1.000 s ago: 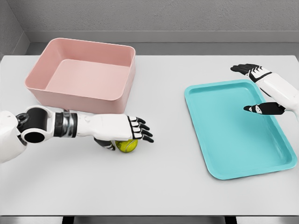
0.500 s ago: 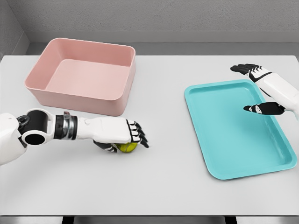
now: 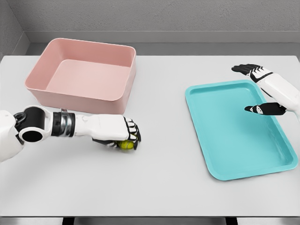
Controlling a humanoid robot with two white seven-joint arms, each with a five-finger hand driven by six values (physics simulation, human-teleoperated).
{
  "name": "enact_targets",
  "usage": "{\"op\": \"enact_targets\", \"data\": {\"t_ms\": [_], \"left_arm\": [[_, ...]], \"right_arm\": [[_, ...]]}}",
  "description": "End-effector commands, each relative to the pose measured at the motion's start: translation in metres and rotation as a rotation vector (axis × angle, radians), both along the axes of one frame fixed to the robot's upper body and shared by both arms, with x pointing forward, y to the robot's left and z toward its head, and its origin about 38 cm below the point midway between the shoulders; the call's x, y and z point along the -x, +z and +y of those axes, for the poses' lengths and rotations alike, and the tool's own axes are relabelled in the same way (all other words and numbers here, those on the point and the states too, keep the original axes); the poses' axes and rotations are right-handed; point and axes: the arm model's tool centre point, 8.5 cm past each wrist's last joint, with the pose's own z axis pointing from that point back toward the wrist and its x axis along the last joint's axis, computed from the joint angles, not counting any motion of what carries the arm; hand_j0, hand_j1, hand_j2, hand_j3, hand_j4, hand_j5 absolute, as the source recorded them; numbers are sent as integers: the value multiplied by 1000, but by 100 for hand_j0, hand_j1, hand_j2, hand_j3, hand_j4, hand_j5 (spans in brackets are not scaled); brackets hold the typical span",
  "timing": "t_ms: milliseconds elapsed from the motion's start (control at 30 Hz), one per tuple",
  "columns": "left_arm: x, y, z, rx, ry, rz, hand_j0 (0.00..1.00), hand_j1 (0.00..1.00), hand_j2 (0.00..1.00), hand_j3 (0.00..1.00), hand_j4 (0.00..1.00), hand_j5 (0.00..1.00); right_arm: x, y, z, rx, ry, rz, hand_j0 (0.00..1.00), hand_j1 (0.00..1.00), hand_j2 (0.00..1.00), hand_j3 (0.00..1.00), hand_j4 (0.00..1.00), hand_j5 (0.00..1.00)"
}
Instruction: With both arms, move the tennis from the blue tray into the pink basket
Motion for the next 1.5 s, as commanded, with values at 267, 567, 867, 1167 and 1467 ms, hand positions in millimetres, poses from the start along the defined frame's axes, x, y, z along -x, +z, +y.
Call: {"op": "enact_targets", "data": {"t_ms": [267,567,867,1167,1467], "left_arm": [[-6,26,0,29,-6,-35,50,50,50,50,50,50],[-20,62,7,58,12,-78,50,50,50,50,50,50],[-49,84,24,60,89,-114,50,50,50,50,50,50],[-77,93,39,49,172,-133,50,50,50,50,50,50],[-123,94,53,51,310,-124,50,50,50,50,50,50]], "right_arm": [[0,0,-1,-9,-2,4,100,100,100,100,100,100],[0,-1,-1,-11,-3,5,100,100,100,100,100,100],[0,0,-1,-9,-2,4,100,100,100,100,100,100],[0,-1,-2,-8,-3,5,100,100,100,100,100,100],[0,-1,-2,-8,-3,5,100,100,100,100,100,100]]}}
